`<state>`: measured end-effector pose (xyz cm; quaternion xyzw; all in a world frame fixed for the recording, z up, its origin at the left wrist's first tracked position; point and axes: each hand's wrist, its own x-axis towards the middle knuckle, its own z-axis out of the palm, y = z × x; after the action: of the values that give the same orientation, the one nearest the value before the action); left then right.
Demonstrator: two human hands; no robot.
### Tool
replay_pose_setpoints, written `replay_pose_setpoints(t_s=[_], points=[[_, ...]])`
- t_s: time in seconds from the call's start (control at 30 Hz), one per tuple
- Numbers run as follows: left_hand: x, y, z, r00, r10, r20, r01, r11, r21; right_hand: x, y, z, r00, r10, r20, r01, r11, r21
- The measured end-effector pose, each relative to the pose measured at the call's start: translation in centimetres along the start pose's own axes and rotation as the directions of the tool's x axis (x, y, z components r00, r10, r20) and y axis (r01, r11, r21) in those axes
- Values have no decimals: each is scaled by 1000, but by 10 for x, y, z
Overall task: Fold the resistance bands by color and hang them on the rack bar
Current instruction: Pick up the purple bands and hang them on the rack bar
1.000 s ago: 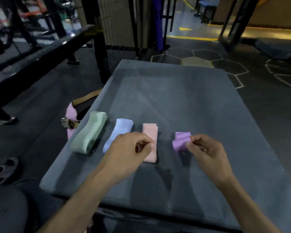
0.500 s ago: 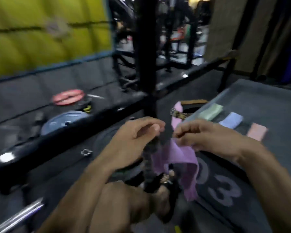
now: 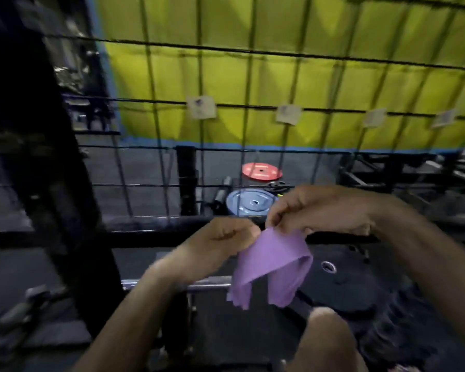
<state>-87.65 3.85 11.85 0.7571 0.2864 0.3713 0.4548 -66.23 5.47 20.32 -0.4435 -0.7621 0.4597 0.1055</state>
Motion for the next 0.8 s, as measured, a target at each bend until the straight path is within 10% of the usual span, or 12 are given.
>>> replay_pose_setpoints(t_s=[0.27,0.8], points=[[-76,-9,-50,975,-63,-213,116,962,246,58,-11,59,980,-131,151,147,984,-101],[-31,34,-114,836,91,-541,163,901,403,91,-101,16,981,-160,-107,126,953,-274]])
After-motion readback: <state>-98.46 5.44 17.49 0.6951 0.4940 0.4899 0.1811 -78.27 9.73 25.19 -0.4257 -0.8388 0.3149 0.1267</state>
